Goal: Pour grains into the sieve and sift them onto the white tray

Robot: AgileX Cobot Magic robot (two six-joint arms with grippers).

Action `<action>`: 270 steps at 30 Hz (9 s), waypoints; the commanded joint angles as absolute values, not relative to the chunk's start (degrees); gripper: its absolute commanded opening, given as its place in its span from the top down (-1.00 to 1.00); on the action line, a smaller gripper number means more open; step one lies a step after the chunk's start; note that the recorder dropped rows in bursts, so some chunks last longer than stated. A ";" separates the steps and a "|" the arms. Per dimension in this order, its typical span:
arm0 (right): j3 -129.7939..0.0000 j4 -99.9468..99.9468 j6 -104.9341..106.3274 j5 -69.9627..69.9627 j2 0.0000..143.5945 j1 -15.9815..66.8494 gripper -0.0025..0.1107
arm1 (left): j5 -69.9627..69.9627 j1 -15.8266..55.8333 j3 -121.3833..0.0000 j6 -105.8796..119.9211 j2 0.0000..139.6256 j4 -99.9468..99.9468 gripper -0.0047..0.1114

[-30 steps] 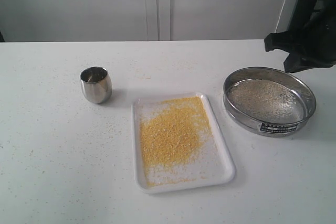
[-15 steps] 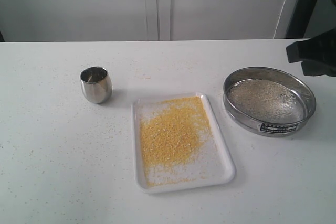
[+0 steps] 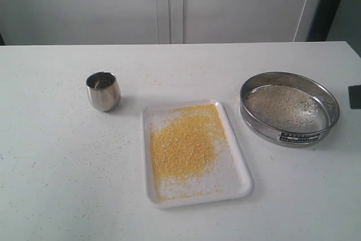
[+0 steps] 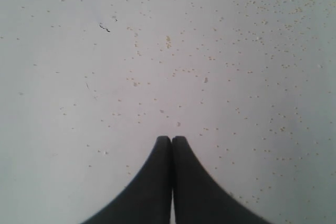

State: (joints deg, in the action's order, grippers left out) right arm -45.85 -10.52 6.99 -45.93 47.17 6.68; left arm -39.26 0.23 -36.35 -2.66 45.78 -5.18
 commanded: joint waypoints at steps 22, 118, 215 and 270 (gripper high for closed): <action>-28.31 4.69 1.77 -40.73 20.10 6.78 0.96 | -39.85 0.13 -35.95 -2.73 45.31 -5.73 0.92; 0.00 0.89 1.20 -19.62 0.00 6.78 0.96 | -39.85 0.13 -35.95 -2.73 45.31 -5.73 0.92; 0.00 0.88 1.30 -19.62 0.00 6.78 0.96 | -20.40 0.13 -3.28 3.25 0.00 -5.03 0.92; 0.00 0.88 1.30 -19.62 0.00 6.78 0.96 | -19.61 0.13 0.00 3.49 0.00 -5.03 0.92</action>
State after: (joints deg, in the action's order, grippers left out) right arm -0.39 0.92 1.46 -20.46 0.24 6.68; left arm -19.27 0.23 -0.59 3.55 0.27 -4.81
